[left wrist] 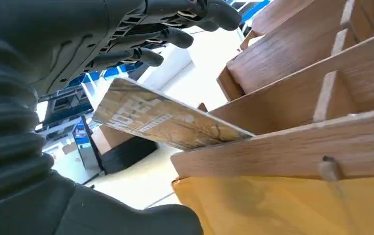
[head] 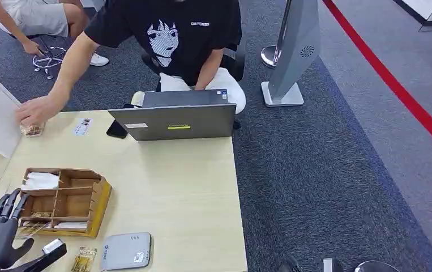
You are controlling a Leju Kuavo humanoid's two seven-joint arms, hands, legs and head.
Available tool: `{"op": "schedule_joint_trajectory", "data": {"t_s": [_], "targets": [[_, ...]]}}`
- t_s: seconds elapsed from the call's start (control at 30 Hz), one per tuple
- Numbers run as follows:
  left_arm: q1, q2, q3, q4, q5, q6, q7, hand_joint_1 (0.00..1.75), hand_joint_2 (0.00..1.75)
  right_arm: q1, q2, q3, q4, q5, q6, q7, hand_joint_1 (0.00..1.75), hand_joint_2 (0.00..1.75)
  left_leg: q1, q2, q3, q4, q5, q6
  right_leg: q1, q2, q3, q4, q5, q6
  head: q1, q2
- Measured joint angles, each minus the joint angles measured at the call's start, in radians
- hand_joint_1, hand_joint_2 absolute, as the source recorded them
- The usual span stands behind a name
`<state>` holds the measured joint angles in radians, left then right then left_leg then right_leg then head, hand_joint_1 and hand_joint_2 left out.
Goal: Pass the card to the sensor for recognition and then transmit it.
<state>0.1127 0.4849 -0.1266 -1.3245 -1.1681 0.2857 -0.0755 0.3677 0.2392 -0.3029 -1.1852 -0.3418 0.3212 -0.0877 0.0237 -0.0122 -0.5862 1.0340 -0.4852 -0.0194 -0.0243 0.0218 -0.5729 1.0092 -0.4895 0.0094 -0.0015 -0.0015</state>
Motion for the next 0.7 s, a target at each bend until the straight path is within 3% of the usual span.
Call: {"op": "schedule_joint_trajectory", "data": {"t_s": [0.7], "targets": [[-0.002, -0.001, -0.011, 0.0, 0.003, 0.016, -0.003, 0.0, 1.75, 0.001, -0.013, 0.025, 0.004, -0.018, -0.018, -0.005, 0.0, 1.75, 0.0, 0.0, 0.0, 0.0, 0.0, 0.0, 0.0, 0.0, 0.0, 0.0, 0.0, 0.0, 0.0, 0.0]]}}
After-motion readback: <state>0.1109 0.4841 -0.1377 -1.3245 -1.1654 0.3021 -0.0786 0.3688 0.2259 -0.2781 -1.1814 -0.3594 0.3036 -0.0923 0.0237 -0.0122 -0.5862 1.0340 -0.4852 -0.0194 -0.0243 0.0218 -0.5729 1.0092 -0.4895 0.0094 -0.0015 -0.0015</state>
